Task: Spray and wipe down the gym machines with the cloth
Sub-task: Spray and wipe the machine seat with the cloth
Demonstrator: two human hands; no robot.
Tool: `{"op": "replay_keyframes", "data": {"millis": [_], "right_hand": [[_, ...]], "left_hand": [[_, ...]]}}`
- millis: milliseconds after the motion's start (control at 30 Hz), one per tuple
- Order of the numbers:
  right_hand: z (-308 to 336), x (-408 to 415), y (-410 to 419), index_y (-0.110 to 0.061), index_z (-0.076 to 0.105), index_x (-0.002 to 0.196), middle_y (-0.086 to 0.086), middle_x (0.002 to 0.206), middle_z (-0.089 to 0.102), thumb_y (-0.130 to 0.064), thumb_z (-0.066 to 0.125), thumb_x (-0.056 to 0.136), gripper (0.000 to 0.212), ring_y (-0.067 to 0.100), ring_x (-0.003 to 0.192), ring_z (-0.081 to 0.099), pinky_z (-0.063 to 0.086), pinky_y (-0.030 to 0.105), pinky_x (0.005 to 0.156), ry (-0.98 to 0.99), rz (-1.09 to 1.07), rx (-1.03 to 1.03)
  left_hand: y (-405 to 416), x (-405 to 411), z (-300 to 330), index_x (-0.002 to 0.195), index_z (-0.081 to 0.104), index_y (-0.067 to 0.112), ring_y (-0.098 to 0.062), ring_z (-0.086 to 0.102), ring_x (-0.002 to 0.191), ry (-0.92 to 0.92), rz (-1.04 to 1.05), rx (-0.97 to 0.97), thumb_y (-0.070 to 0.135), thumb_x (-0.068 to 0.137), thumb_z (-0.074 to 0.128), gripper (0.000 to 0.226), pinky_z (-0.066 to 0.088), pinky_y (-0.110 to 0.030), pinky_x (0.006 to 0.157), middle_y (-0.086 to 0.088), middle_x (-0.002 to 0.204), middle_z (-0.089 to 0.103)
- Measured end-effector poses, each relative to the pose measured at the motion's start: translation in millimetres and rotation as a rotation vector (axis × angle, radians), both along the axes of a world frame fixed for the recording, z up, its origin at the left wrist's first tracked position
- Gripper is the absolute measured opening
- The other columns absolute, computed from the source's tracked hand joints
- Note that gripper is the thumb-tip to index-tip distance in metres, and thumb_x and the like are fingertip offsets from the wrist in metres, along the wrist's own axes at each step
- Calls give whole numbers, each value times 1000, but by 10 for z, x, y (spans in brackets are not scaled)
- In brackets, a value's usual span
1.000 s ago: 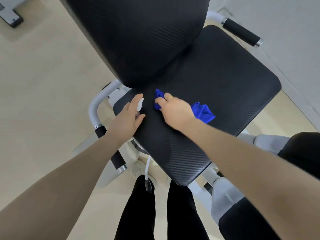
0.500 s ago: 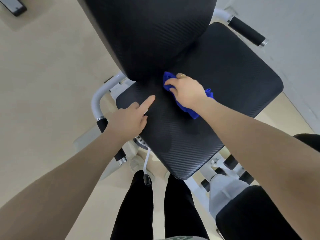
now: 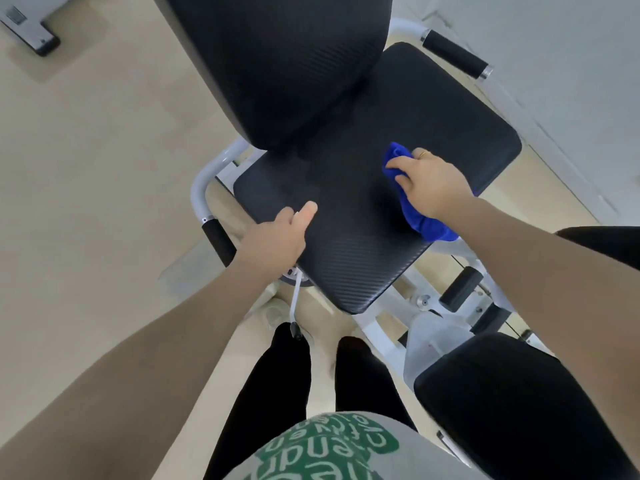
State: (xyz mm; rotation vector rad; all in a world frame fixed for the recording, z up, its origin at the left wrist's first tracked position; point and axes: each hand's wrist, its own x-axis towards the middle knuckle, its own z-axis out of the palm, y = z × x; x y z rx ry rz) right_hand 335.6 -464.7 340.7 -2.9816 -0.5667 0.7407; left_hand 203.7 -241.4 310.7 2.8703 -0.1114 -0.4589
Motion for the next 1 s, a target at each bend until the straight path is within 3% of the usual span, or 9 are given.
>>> {"op": "replay_keyframes", "data": {"millis": [133,267,367,433,533,667,700,800,1000], "right_hand": [[80,-293,-148,-25,43,133,10,116,44,-25,31,101,34,34,95,53,46,40,75,47,-60,-45],[33,-530,-322,-22,42,134,11,120,43,-23,29,102,35,32,89,53,43,36,68,62,-86,-107],[-31,-668,-390,-22,40,135,12,117,42,-23,28,102,35,27,78,44,38,34,64,50,-104,-125],[-77,-735,-383,-23,39,136,11,115,41,-24,26,102,36,25,76,41,40,35,64,32,-100,-106],[-124,-775,-285,-23,39,136,11,113,40,-23,27,102,36,25,75,43,49,41,70,38,-73,-72],[-119,-757,-165,-20,40,135,12,113,41,-22,27,102,35,24,75,43,47,39,68,39,-52,-53],[-102,-737,-156,-21,39,136,12,115,41,-23,27,102,36,24,76,42,44,37,66,33,-48,-46],[-52,-654,-144,-22,38,138,11,117,42,-24,27,102,37,22,77,42,40,35,64,13,-22,-38],[-119,-696,-141,-17,39,135,13,113,42,-21,31,101,35,26,76,43,39,35,62,-76,-38,-19]], "left_hand": [[-370,-451,-90,117,41,19,-18,15,31,-247,-123,-13,5,75,30,46,25,-18,30,-4,60,43],[-742,-622,-138,115,40,19,-23,39,28,-142,-50,-36,4,75,35,43,27,-21,31,-4,62,42],[-752,-641,-207,135,32,20,-35,59,67,98,159,-72,8,91,39,46,43,-38,55,-9,91,50],[-582,-646,-222,138,28,21,-33,53,75,162,245,-67,9,93,36,47,42,-40,62,-10,96,47],[-378,-620,-167,142,23,23,-28,44,64,143,243,-13,9,96,35,50,34,-35,55,-10,99,46],[-467,-616,-92,132,25,18,-28,51,51,-169,45,-138,11,92,30,41,42,-28,42,-16,90,56],[-469,-549,-38,132,27,20,-29,54,54,-179,114,-170,14,94,32,39,46,-31,44,-15,89,56],[-285,-312,11,133,33,22,-34,54,74,-43,418,-275,17,94,40,39,41,-39,60,-11,91,49],[-164,-340,-95,134,36,22,-33,50,71,63,292,-126,11,93,38,42,33,-36,60,-9,93,48]]}}
